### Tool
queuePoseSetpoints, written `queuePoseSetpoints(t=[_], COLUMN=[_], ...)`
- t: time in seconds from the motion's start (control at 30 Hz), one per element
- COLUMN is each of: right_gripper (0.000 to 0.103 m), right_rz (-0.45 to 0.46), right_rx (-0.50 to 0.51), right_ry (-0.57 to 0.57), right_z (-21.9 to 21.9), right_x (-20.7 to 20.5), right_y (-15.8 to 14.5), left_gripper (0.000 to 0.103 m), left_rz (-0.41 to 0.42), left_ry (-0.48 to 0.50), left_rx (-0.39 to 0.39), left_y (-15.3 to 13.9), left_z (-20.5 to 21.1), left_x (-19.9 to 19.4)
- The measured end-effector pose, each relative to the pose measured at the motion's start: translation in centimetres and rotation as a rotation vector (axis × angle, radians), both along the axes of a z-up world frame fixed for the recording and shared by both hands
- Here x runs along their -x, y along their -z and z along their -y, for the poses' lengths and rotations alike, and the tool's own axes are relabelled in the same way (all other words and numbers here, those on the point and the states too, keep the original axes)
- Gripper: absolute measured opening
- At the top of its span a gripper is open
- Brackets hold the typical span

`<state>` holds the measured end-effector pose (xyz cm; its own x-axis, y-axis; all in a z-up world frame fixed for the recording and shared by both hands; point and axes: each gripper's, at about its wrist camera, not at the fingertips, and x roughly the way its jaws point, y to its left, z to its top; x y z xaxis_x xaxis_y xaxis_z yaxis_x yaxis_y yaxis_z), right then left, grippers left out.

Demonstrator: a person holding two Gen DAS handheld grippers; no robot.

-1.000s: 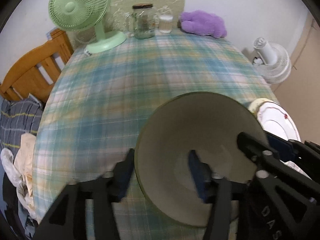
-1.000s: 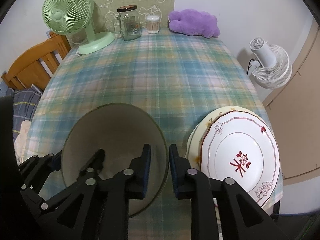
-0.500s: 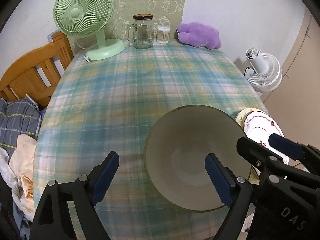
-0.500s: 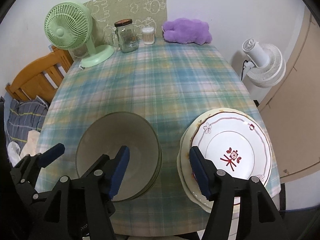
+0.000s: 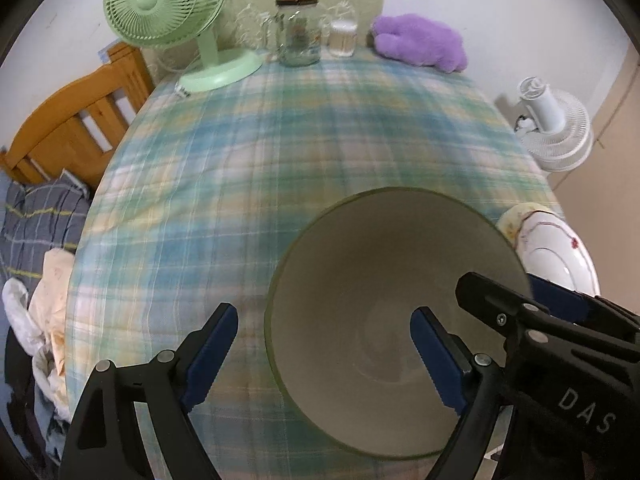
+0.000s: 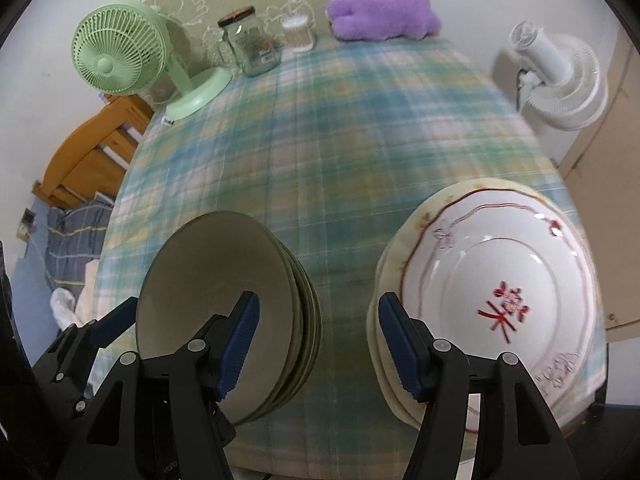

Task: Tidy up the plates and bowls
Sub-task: 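Grasp the rim of the nested bowl stack with both grippers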

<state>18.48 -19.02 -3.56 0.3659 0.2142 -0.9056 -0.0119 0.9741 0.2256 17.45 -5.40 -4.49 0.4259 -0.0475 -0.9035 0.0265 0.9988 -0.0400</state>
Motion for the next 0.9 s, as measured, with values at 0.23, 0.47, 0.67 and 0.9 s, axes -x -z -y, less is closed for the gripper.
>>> queuePoseSetpoints(t=[0.23, 0.47, 0.67, 0.9], right_gripper=[0.065, 0.047, 0.036, 0.036], right_rz=[-0.063, -0.105, -0.118, -0.121], right_rx=[-0.071, -0.093, -0.06, -0.047], right_ry=[-0.066, -0.141, -0.151, -0.13], right_z=[-0.1, -1.5, -1.9, -1.9], right_x=[-1.8, -2.5, -2.7, -2.6], right_y=[1.9, 3.3, 3.5, 3.4], left_gripper=[0.089, 0.089, 0.089, 0.089], left_rz=[-0.045, -0.085, -0.103, -0.103], left_ry=[-0.07, -0.091, -0.074, -0.025], left_rx=[-0.041, -0.063, -0.055, 0.006], left_y=[0.7, 1.5, 2.0, 2.5], left_z=[-0.1, 0.2, 0.1, -0.4], left_x=[-0.3, -0.4, -0.9, -1.2])
